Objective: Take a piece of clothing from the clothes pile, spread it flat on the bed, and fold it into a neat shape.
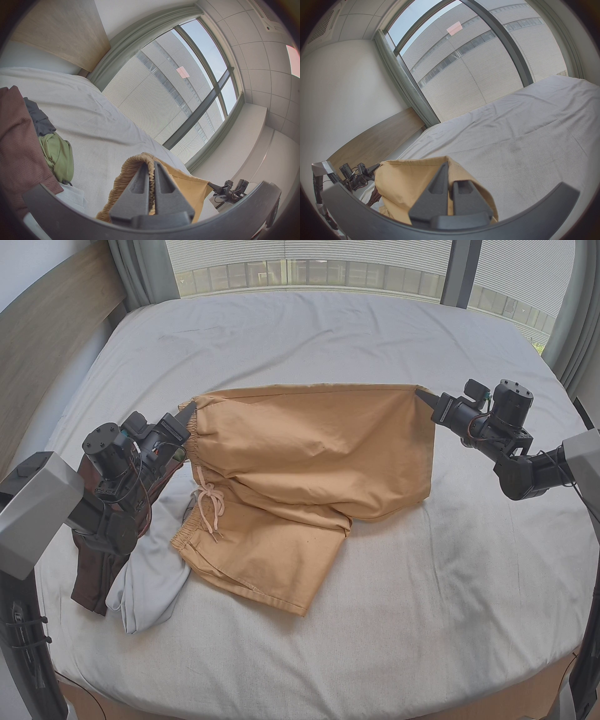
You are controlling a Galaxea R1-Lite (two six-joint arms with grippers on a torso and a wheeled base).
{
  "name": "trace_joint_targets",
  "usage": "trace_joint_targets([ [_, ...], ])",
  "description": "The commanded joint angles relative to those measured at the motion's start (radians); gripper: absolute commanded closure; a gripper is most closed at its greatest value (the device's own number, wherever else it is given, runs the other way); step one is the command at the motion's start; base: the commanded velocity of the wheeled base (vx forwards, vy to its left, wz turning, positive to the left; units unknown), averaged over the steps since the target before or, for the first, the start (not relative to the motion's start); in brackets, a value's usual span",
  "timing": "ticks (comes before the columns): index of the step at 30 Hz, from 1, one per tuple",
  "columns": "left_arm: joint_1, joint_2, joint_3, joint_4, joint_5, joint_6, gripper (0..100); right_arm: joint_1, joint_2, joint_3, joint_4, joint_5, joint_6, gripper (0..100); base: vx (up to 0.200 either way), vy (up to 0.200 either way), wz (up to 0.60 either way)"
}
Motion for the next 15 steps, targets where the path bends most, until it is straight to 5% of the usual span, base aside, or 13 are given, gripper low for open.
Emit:
trace_joint_targets([
  [1, 0.0, 0.021, -0.032, 0.007, 0.0, -0.001, 100, 0.002, 0.029, -0.018, -0.005, 0.001, 0.0, 100, 0.0, 0.0, 0.0],
  [2, 0.0, 0.024, -0.041, 0.009, 0.0, -0.001, 100, 0.002, 0.04, -0.029, -0.022, 0.0, -0.002, 100, 0.0, 0.0, 0.0],
  [3, 0.0, 0.026, -0.048, 0.01, 0.0, -0.001, 0, 0.001, 0.048, -0.036, -0.034, 0.0, -0.002, 100, 0.0, 0.0, 0.0],
  [4, 0.001, 0.029, -0.055, 0.012, 0.0, -0.001, 0, -0.001, 0.059, -0.044, -0.046, -0.002, -0.002, 100, 0.0, 0.0, 0.0],
  [5, 0.0, 0.029, -0.06, 0.015, 0.0, -0.001, 0, -0.002, 0.068, -0.052, -0.053, -0.002, -0.002, 0, 0.0, 0.0, 0.0],
  [15, -0.01, 0.021, -0.071, 0.022, 0.0, -0.004, 0, 0.004, 0.059, -0.043, -0.099, -0.068, -0.002, 0, 0.0, 0.0, 0.0],
])
